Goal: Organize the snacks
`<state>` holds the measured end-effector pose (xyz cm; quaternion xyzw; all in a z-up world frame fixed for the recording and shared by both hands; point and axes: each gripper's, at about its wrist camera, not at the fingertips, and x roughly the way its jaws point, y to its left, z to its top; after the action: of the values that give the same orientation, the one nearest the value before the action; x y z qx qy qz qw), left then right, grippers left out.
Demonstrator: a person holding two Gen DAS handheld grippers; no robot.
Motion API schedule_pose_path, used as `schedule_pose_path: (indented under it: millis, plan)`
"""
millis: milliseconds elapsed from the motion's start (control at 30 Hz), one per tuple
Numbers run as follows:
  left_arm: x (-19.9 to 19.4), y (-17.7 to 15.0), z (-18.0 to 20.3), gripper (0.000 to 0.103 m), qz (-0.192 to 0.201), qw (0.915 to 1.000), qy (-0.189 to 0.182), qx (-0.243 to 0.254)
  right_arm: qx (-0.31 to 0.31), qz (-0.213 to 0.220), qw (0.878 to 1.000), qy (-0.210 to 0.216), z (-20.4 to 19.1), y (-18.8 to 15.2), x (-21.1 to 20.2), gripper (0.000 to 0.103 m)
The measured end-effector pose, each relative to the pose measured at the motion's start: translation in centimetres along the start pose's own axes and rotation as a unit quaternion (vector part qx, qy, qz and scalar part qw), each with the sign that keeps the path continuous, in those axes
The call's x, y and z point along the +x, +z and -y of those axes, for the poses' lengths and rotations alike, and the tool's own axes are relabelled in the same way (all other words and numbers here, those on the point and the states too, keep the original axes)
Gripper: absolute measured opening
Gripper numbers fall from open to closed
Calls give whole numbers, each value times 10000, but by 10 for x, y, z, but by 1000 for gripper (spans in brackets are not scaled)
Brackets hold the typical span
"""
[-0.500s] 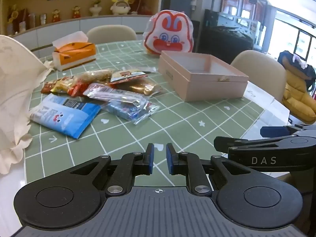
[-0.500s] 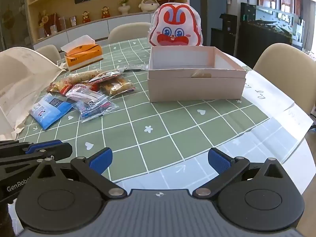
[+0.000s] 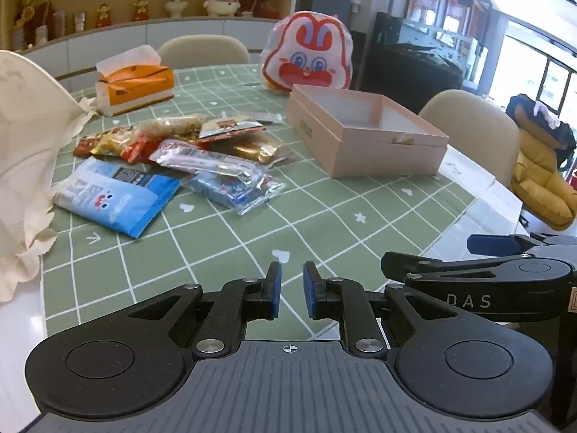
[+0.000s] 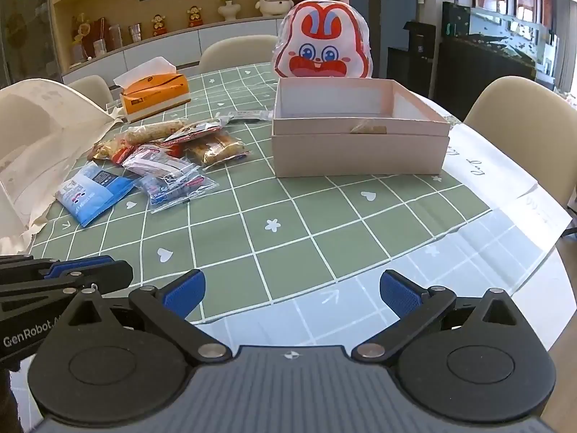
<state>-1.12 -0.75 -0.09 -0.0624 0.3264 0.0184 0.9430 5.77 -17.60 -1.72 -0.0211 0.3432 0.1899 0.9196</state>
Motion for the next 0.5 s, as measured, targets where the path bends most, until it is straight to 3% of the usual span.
schedule_pose_path:
  millis: [500]
  plan:
    - [-1,7,-3,18,-24,10000,-74,-39,3,-34,10000,24,1,3,-3,103]
